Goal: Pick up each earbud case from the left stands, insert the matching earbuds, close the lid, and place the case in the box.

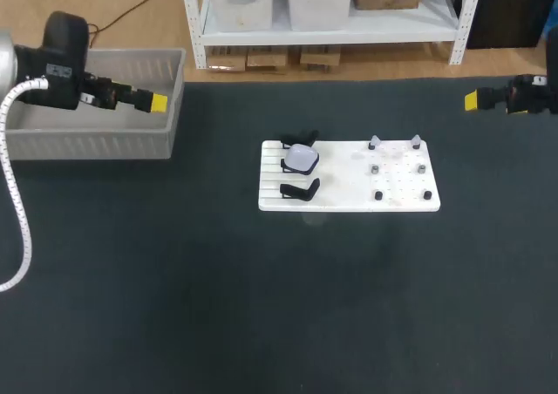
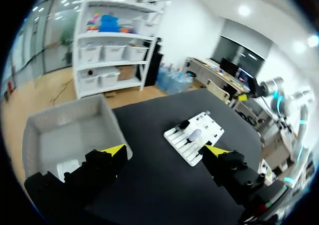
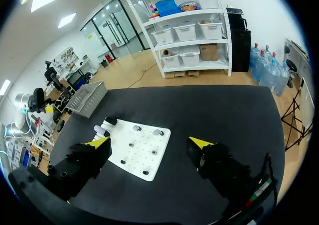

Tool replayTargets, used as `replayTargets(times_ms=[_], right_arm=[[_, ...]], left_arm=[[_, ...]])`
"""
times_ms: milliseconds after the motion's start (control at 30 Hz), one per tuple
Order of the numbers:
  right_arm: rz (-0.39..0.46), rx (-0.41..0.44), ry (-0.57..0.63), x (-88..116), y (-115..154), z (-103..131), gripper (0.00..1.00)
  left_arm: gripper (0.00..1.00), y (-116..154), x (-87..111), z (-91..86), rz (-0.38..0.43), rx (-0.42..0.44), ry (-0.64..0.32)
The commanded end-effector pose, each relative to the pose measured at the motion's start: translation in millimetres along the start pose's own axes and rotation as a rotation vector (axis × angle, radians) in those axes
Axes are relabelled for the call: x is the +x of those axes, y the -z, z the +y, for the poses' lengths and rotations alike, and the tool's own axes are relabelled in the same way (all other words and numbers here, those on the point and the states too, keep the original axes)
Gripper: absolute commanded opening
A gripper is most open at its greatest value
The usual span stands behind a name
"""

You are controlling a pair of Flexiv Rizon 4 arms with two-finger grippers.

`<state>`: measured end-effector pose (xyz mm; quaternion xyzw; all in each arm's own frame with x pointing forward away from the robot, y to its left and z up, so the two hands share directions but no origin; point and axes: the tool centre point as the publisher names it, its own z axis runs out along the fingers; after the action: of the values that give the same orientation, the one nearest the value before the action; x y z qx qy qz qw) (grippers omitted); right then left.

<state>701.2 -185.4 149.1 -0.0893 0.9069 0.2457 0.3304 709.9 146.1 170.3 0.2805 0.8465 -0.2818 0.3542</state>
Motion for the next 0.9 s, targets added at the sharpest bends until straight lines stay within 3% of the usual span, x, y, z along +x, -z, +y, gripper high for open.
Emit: replayTargets(times_ms=[33,433,900], right_arm=[[0.0,0.001,0.0,0,0,0,1.0],[0.0,0.001,0.0,0,0,0,1.0],[0.0,0.001,0.0,0,0,0,1.0]], left_arm=[[1.0,-15,-3.5,2.0,0.004,0.269,-0.191],[1.0,-64,3.9,-13.0,0.058,0.353,-0.477],[1.0,-103,7.9,-14.9,0.084,0.394,-0.555]])
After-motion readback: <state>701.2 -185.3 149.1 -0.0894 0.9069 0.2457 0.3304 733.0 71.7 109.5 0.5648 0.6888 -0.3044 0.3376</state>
